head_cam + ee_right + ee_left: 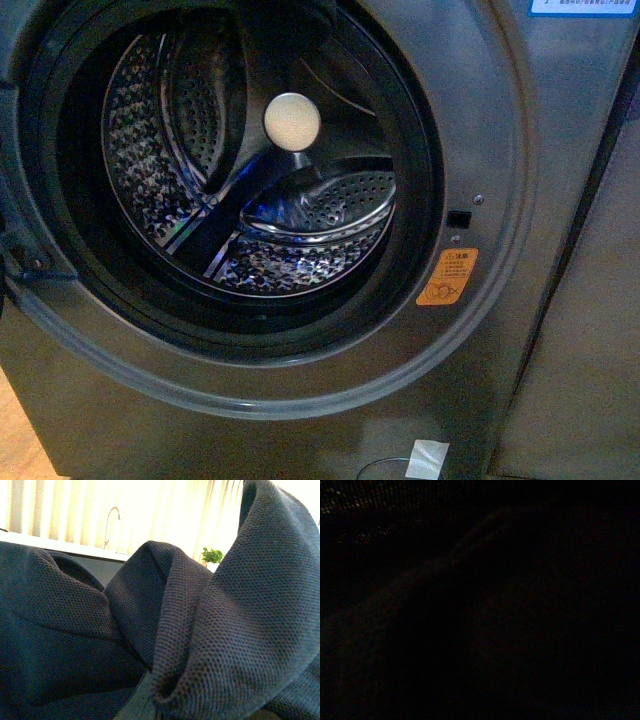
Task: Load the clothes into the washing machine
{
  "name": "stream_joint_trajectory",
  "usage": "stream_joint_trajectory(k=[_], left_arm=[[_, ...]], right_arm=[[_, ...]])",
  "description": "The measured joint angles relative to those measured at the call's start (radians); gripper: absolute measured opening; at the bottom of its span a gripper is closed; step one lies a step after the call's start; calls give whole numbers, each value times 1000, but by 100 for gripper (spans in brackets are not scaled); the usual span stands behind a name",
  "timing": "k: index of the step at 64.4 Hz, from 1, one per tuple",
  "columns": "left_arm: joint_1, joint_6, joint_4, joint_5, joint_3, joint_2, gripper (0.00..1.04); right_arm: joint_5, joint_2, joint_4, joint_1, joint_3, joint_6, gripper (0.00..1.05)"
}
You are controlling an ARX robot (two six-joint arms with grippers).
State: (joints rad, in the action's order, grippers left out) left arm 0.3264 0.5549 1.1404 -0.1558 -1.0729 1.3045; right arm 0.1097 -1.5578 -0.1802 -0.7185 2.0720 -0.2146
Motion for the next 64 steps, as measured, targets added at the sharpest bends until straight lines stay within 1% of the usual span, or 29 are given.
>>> stream_joint_trajectory(k=[3,5,6,9,10,18,19,23,24,26,29,31,33,34,36,37,41,43,50,51,58,64], left_arm=[[3,-9,-12,8,0,0,98],[3,-14,-20,12,0,0,95],[3,-17,-28,18,-1,0,92],[3,-22,-44,24,-3,0,87],[3,-23,-58,26,-5,0,83],[-5,-32,-102,35,-8,0,68],[-8,-34,-113,39,-8,0,64],[-14,-41,-129,49,-8,-1,57],[-19,-43,-132,51,-8,-1,54],[-27,-47,-142,60,-8,-1,47],[-35,-47,-148,63,-6,-1,41],[-44,-47,-148,68,-1,-1,36],[-55,-49,-148,73,11,-1,29],[-64,-50,-151,75,21,-1,24],[-69,-50,-152,75,29,-1,21],[-74,-50,-152,75,38,-1,18],[-84,-50,-153,76,54,-1,13],[-90,-50,-154,77,65,-1,12],[-98,-52,-154,74,91,-5,10],[-98,-53,-154,70,98,-6,10],[-98,-56,-153,66,134,-23,10],[-89,-57,-139,67,170,-43,10]], right_arm=[[0,0,0,0,0,0,14],[0,0,0,0,0,0,14],[0,0,0,0,0,0,14],[-1,0,0,0,0,0,14],[-2,0,0,0,0,0,14],[-3,0,0,1,0,0,14],[-3,0,0,1,0,0,14],[-3,0,0,1,0,-1,14],[-3,0,0,1,0,-1,16],[-3,0,0,1,0,-1,23],[-2,0,0,1,0,-1,29],[0,0,0,1,0,-1,34],[1,0,0,1,0,-1,41],[1,2,0,1,0,-1,47],[1,3,0,1,1,-1,50],[1,3,0,1,1,-1,54],[3,4,0,1,1,-1,61],[4,4,0,1,1,-1,66],[4,4,1,1,1,-1,80],[4,4,1,1,1,-1,83],[4,4,2,1,1,0,99],[4,4,2,1,1,0,97]])
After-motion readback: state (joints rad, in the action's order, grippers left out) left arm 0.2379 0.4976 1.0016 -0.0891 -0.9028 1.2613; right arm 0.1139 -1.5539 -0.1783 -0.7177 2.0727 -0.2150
